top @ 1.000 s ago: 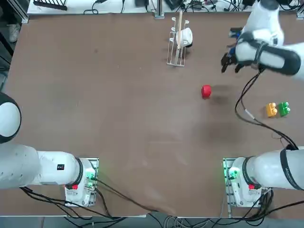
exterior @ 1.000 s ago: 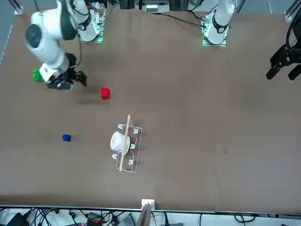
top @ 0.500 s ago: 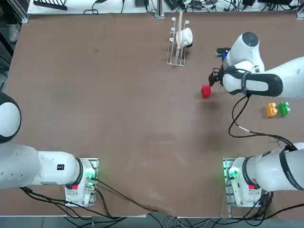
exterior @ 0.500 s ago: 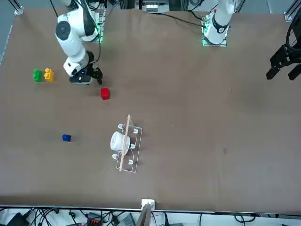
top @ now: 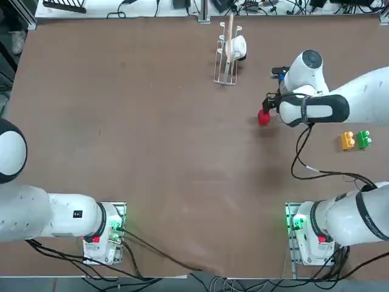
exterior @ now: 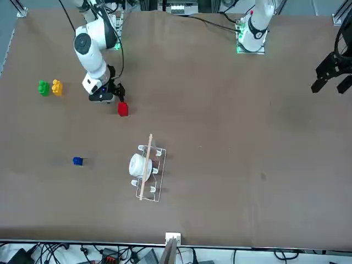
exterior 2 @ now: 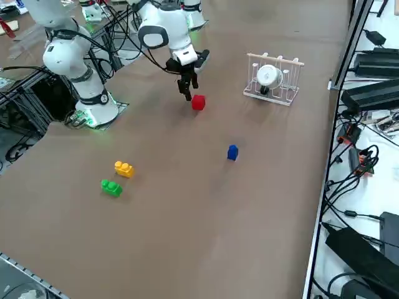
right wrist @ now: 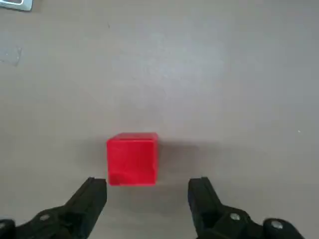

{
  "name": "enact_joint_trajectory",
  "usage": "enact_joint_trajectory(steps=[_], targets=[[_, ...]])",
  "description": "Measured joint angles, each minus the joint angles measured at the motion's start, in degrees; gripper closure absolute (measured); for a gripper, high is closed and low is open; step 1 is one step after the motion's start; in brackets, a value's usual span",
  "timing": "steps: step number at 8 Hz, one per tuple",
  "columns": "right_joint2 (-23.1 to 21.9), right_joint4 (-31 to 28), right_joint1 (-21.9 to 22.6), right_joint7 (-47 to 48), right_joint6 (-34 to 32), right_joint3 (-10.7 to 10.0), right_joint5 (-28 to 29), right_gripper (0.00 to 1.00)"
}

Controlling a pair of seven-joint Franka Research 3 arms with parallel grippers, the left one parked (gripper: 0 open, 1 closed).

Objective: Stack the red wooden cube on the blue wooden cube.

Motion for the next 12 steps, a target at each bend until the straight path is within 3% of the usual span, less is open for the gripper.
enact_joint_trajectory(steps=[4, 7, 12], targets=[[8.81, 0.44, 1.9, 0.0, 9.41, -0.01, 0.0, 0.0], [9.64, 1.04, 1.9, 0.0, 9.69, -0.06, 0.0, 0.0], [10.16, 1.46, 1.93, -0.02, 9.69, -0.07, -0.02, 0.14]])
